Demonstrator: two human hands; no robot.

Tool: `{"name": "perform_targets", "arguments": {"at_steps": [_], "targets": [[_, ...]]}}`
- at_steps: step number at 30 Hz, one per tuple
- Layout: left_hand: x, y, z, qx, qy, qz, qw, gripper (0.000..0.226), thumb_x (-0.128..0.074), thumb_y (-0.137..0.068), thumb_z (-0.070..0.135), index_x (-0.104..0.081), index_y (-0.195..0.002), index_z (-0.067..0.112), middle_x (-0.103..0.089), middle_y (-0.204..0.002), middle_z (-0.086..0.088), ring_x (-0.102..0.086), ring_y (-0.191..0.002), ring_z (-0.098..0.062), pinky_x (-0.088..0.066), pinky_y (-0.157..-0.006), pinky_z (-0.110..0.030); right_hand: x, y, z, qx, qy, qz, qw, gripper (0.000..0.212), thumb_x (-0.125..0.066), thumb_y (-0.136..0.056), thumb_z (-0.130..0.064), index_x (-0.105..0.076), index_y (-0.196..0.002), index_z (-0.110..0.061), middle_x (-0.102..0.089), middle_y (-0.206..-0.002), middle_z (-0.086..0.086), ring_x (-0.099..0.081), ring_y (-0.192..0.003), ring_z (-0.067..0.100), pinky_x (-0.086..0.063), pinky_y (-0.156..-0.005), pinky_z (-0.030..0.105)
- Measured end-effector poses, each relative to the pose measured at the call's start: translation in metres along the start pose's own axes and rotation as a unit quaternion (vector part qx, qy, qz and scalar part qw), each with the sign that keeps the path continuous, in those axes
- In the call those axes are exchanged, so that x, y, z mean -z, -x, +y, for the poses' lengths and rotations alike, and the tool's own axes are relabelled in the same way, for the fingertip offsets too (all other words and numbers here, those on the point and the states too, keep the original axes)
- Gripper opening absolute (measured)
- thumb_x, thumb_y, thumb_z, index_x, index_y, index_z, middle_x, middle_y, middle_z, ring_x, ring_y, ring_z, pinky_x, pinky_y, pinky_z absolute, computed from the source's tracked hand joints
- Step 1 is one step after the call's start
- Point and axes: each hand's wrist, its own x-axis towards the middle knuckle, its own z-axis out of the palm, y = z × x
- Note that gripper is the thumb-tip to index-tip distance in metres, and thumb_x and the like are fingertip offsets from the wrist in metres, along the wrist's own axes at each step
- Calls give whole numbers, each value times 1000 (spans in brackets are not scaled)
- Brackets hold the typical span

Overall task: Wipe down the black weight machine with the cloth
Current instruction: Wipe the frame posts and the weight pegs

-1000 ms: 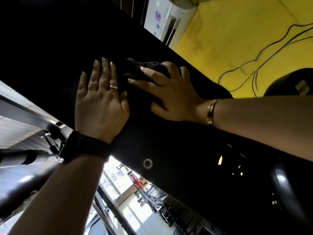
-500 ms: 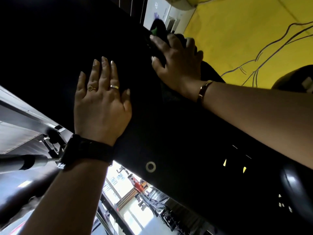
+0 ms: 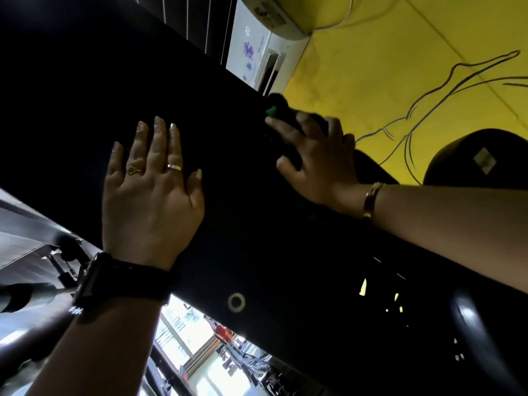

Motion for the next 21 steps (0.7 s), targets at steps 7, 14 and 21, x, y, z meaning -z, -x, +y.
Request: {"name": "perform_targets", "arguments": {"at_steps": [7, 14, 21], "targets": [[3, -5, -2, -5, -7, -17, 1000, 70, -26, -92, 40, -27, -151, 2, -23, -159, -16, -15, -149, -26, -8, -120, -45, -1, -23, -6, -98, 5, -14, 995, 62, -33, -87, -58, -27, -147, -45, -30, -152, -4, -30, -128, 38, -30, -98, 51], [4, -1, 0, -2, 3, -11, 1000, 68, -27, -93, 38, -29, -150, 1, -26, -157, -17, -22, -147, -27, -9, -119, -45, 5, 57, -60, 9, 16, -5, 1000, 62, -39, -86, -51, -31, -147, -42, -36, -151, 1, -29, -125, 39, -34, -92, 62], [7, 1, -1, -12, 7, -24, 1000, 66, -26, -94, 37, -29, -150, 1, -26, -157, -19, -22, -147, -30, -8, -119, -45, 18, 101, -24, 329, 29, -33, 943, 63, -42, -82, -46, -35, -144, -36, -41, -151, 1, -42, -120, 43, -38, -81, 47]]}}
